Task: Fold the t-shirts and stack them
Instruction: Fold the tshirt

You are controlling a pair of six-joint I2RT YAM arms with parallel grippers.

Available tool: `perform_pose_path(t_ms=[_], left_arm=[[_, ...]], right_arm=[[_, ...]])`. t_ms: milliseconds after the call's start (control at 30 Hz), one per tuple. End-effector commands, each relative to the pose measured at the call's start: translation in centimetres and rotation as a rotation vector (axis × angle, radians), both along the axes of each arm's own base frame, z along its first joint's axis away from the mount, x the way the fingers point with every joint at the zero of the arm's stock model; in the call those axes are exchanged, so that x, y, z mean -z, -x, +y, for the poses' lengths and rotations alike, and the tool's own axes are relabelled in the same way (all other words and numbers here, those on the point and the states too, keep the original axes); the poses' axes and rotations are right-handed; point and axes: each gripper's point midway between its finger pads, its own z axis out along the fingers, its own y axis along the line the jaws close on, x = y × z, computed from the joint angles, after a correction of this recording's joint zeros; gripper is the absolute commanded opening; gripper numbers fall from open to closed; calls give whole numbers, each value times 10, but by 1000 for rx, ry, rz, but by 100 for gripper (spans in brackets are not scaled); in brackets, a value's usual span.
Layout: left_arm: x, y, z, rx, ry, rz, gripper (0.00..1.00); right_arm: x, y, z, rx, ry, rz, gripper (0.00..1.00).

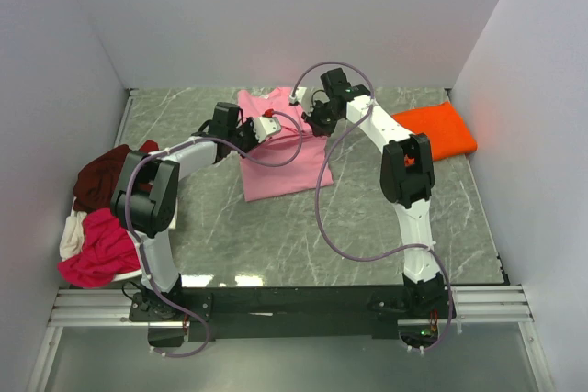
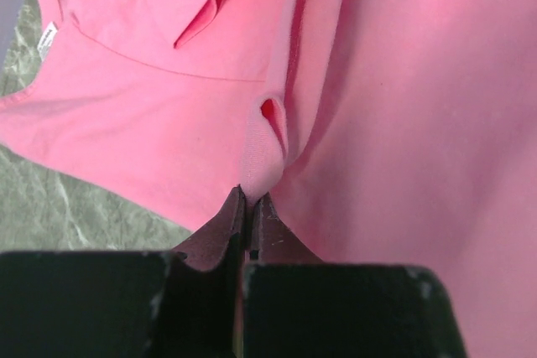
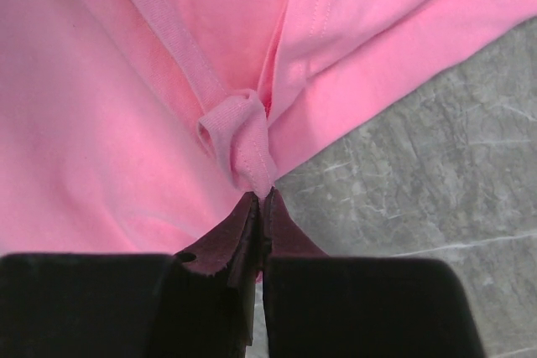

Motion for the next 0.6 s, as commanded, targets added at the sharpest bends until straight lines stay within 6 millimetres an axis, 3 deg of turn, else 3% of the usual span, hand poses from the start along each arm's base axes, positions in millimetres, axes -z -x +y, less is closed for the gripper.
perform_pose_path(t_ms=[0,200,233,267,300,333,367,433,467,533,567], left_arm=[[-15,-13,-10,42,38,-37,0],[-13,-19,-8,22,49,-30,0],[-12,-23,-5,-3,47,-31,1],[-15,-26,-3,-25,52,-43,8],[-26,-34,-1,-72,88,-68,42],[-38,-45,9,-159,86,-117,73],[-61,-49,15,-216,121,-163,85],[-94,-52,26,-304,179,-201,93],[-126,-46,30,-297,212,-238,93],[-136,-22,29,-210,190,-258,94],[-162,-2,28,-154,197,-311,94]], right_arm=[[-17,-13,-6,49,-10,-49,0],[-17,-24,-4,88,-18,-69,0],[-20,-30,-3,105,-30,-85,4],[-20,-37,-6,138,-21,-103,16],[-23,-41,-6,183,-38,-109,52],[-27,-51,-5,216,-54,-148,71],[-39,-57,-9,260,-55,-190,83],[-46,-59,-16,331,-103,-204,85],[-74,-62,-17,335,-154,-257,85],[-98,-50,-22,278,-221,-262,86],[-103,-41,-20,230,-240,-257,86]])
